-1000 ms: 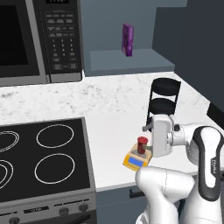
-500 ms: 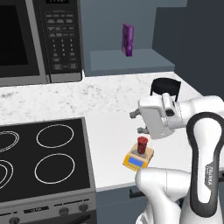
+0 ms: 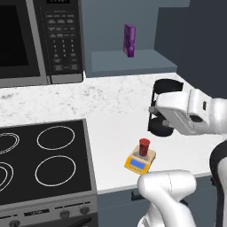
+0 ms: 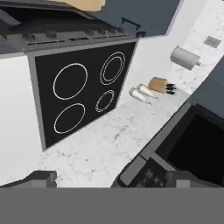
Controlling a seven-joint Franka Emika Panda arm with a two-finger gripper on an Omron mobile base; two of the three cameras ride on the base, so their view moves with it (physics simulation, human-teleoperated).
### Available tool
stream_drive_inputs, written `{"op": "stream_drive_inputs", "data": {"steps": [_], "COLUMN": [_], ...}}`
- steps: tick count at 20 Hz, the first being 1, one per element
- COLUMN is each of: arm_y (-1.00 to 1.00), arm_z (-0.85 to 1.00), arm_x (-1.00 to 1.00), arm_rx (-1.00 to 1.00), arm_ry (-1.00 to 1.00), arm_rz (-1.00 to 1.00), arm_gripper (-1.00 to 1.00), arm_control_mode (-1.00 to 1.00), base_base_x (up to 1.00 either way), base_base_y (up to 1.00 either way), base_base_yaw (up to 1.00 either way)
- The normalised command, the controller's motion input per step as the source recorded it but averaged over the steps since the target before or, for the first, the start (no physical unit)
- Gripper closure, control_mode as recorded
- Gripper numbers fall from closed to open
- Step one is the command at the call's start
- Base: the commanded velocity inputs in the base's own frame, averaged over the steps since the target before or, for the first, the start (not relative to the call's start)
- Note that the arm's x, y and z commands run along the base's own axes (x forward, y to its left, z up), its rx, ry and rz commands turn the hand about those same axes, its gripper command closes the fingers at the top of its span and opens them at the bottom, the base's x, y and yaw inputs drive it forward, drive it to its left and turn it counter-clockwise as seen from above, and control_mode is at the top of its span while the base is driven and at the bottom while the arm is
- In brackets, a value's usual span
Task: Pick the yogurt and place it on the digital scale for weighing, and close the cabinet.
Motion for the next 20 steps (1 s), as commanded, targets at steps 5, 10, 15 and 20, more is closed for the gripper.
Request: {"op": "stream_drive_inputs", "data": {"steps": [5,10,15,20], "arm_y": [-0.58,-0.76,-0.86,-0.70], "arm_z": [-0.23,-0.85,-1.00,-1.00], "arm_x": [-0.88,-0.61,-0.11,0.39], "arm_rx": [0.28,0.44,0.53,0.55], "arm_ry": [-0.52,-0.53,-0.45,-0.42], "arm_rz": [-0.19,-0.19,-0.17,-0.09], "arm_gripper": [-1.00,-1.00,-1.00,-1.00], "arm_control_mode": [-1.00,-1.00,-1.00,-1.00], "base_base_x": [0.00,0.00,0.00,0.00], "base_base_y": [0.00,0.00,0.00,0.00], "base_base_yaw": [0.00,0.00,0.00,0.00]}}
